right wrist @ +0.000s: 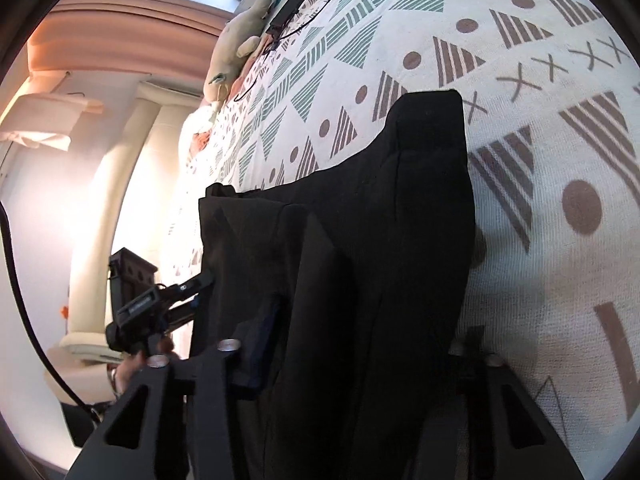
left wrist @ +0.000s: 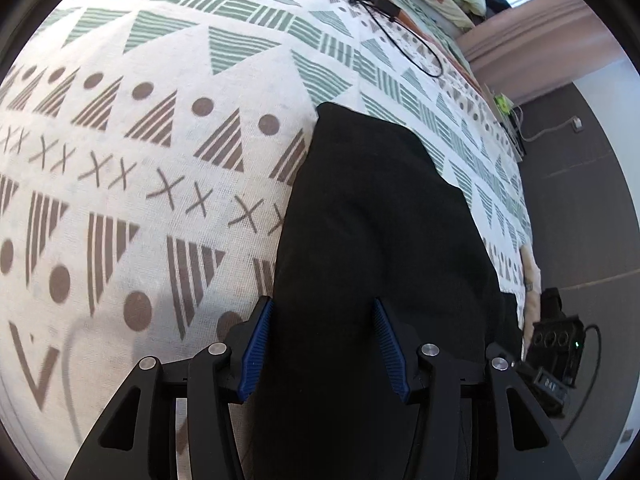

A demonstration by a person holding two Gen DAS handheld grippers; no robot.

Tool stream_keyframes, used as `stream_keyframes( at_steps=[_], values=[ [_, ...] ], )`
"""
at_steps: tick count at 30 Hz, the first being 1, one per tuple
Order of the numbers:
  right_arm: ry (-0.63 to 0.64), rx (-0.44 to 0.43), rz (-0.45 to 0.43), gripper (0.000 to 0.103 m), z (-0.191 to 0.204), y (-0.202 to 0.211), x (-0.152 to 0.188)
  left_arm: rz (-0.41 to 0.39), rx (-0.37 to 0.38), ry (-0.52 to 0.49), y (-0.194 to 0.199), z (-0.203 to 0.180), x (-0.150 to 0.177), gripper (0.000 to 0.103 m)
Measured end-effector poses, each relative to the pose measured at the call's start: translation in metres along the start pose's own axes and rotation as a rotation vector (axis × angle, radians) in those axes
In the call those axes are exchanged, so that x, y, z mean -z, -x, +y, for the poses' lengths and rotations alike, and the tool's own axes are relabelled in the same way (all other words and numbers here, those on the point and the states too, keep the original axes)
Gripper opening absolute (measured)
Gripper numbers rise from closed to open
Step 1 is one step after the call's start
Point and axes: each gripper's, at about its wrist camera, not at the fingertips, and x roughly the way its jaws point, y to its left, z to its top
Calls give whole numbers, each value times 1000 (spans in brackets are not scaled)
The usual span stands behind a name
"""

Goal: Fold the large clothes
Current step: 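Lift the folded jacket with both grippers and carry it toward the clothes stack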

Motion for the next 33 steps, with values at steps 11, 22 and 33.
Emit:
stream_keyframes(
  at_steps=[11, 22, 33],
  values=[
    [121, 122, -86, 18, 59, 33, 24, -110, -38, -115, 60, -43, 21, 21],
    [202, 129, -206, 16, 111, 86, 66, -257, -4, -170, 133, -78, 66, 19],
    [292, 107, -317, 16, 165, 143, 115, -362, 77, -229, 203, -111, 113, 18]
  ],
)
